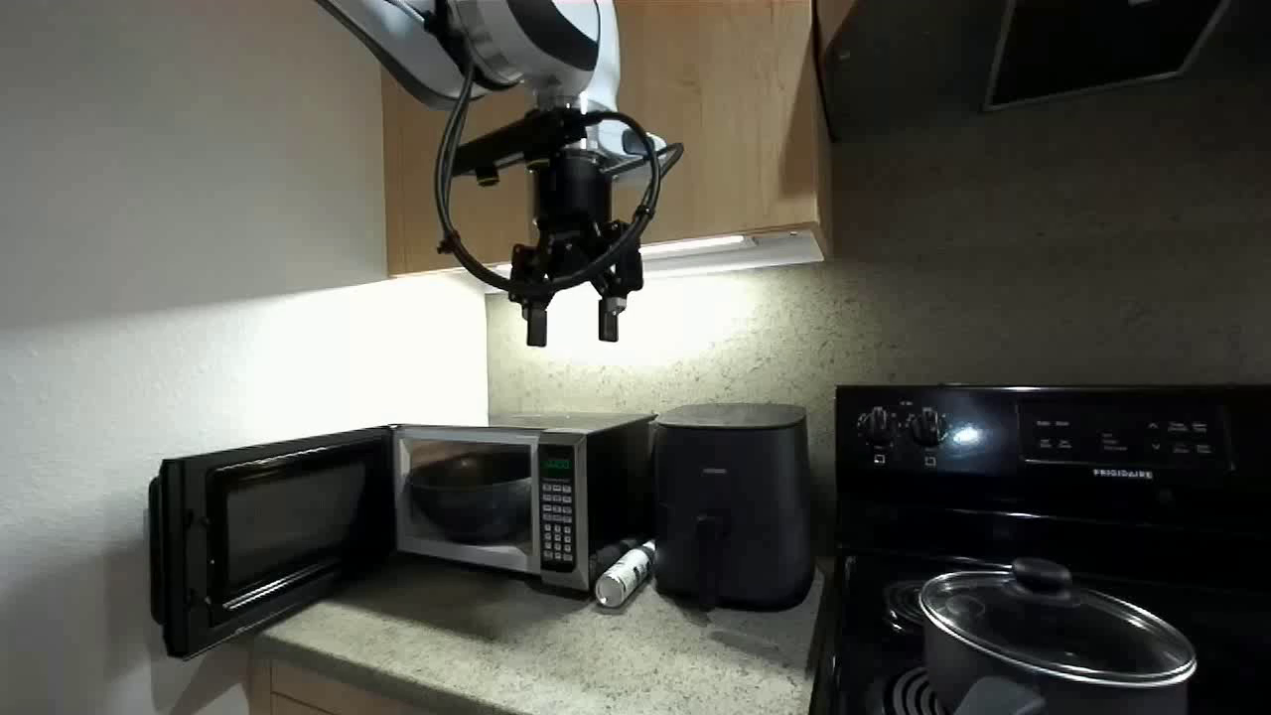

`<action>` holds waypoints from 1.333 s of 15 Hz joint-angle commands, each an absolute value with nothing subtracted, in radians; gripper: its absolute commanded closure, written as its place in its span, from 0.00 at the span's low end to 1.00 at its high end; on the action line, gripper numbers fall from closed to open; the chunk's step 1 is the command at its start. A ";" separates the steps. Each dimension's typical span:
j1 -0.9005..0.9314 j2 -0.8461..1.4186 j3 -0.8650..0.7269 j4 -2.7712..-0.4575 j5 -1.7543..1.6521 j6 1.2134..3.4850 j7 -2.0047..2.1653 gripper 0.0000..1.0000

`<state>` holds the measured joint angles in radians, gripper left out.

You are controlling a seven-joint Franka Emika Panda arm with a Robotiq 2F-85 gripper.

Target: Remove the bowl from the microwave and put it on top of the microwave

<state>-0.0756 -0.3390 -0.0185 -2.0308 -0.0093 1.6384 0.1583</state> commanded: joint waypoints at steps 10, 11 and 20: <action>-0.059 -0.310 0.001 -2.036 -0.061 1.615 0.140 0.00; -0.052 -0.299 0.010 -2.042 -0.072 1.606 0.131 0.00; 0.122 -0.199 0.155 -2.197 -0.096 1.617 0.070 0.00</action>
